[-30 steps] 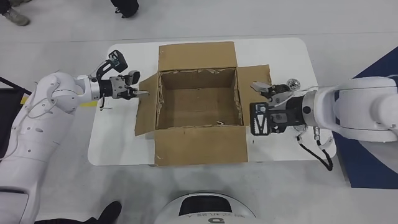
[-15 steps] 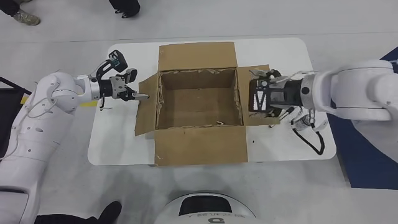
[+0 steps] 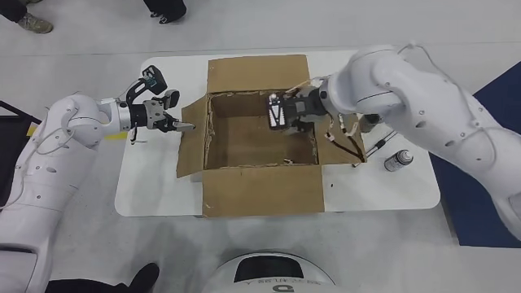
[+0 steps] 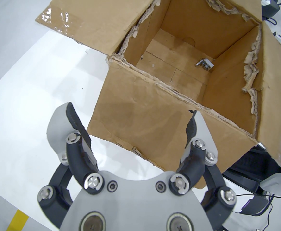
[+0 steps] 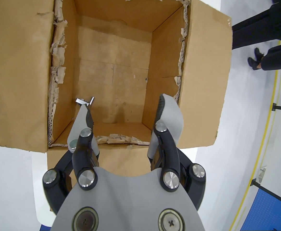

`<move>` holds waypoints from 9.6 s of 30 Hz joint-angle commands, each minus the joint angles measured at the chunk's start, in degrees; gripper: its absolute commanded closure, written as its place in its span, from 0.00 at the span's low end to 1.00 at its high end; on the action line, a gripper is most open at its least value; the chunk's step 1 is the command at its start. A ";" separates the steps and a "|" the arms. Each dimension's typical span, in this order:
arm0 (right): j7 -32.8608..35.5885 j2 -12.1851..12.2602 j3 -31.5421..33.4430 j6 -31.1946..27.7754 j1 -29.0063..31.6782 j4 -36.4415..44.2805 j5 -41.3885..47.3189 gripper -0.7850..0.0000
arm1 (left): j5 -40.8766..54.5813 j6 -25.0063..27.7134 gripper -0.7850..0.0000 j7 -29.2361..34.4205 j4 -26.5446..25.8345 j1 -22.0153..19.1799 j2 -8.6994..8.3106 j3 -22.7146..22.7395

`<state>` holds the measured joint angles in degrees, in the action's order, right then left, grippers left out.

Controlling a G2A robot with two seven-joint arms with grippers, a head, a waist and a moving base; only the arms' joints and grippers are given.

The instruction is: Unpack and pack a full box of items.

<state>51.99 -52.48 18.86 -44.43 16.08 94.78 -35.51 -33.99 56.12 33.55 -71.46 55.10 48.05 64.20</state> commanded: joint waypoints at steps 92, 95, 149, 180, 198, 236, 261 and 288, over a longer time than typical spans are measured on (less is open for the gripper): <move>28.17 -20.95 -9.12 20.26 9.66 -25.78 6.62 0.16 | 0.00 0.00 0.00 0.00 0.00 0.00 0.00 0.00; 29.14 -22.06 -9.12 21.22 10.20 -26.74 5.03 0.16 | 0.00 0.00 0.00 0.00 0.00 0.00 0.00 0.00; 32.24 -24.10 -9.12 24.35 8.93 -31.41 4.72 1.00 | 0.00 0.00 0.00 0.00 0.00 0.00 0.00 0.00; 30.58 -18.38 -9.12 22.70 7.44 -21.63 6.62 0.59 | 0.00 0.00 0.00 0.00 0.00 0.00 0.00 0.00; 32.52 -20.29 -9.12 24.63 8.45 -25.33 7.26 0.77 | 0.00 0.00 0.00 0.00 0.00 0.00 0.00 0.00; 11.79 -13.13 4.08 16.21 11.22 -9.48 -3.06 1.00 | 0.00 0.00 0.00 0.00 0.00 0.00 0.00 0.00; -4.22 -0.13 30.97 6.45 34.45 12.96 -15.31 1.00 | 0.00 0.00 0.00 0.00 0.00 0.00 0.00 0.00; -38.26 6.84 72.44 -11.20 71.85 16.95 -22.46 1.00 | 0.00 0.00 0.00 0.00 0.00 0.00 0.00 0.00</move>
<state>12.43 -45.59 92.80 -55.46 89.07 111.43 -58.01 -33.99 56.12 33.55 -71.46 55.10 48.05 64.20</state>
